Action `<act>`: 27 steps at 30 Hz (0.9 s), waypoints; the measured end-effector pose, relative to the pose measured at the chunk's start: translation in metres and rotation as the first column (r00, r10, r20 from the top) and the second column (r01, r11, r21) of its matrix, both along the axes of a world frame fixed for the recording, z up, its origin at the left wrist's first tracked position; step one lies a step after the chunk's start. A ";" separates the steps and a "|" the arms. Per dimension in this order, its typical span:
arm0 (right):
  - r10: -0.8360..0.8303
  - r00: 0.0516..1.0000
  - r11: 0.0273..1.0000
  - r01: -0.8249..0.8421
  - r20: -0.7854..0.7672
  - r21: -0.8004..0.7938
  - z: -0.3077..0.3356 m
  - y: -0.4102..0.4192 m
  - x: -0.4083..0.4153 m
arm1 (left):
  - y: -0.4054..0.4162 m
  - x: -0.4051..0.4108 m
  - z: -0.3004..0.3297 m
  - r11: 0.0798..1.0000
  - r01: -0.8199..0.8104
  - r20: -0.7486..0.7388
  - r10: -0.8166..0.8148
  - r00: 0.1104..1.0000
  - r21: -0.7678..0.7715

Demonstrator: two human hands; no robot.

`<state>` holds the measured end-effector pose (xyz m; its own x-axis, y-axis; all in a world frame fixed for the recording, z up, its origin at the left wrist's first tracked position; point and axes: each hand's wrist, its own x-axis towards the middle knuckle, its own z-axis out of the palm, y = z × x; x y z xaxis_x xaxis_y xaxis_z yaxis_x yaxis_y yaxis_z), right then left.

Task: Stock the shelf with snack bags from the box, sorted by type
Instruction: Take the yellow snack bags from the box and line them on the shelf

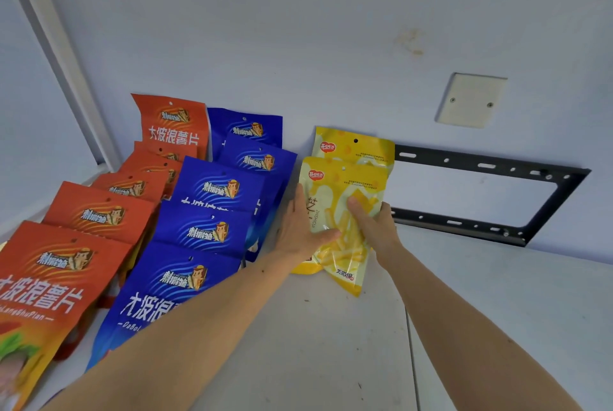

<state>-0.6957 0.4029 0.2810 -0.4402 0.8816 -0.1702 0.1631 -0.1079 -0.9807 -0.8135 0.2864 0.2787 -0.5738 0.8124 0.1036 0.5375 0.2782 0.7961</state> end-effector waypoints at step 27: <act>-0.221 0.890 0.873 -0.002 0.399 0.488 -0.004 -0.027 0.080 | -0.031 0.015 0.009 0.983 0.009 -0.591 -0.119 0.798 -0.186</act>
<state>-0.6162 0.3760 0.2771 -0.3159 0.9409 0.1222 0.5922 0.2961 -0.7494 -0.7985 0.2559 0.2881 -0.3877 0.8815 0.2695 0.9114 0.3228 0.2554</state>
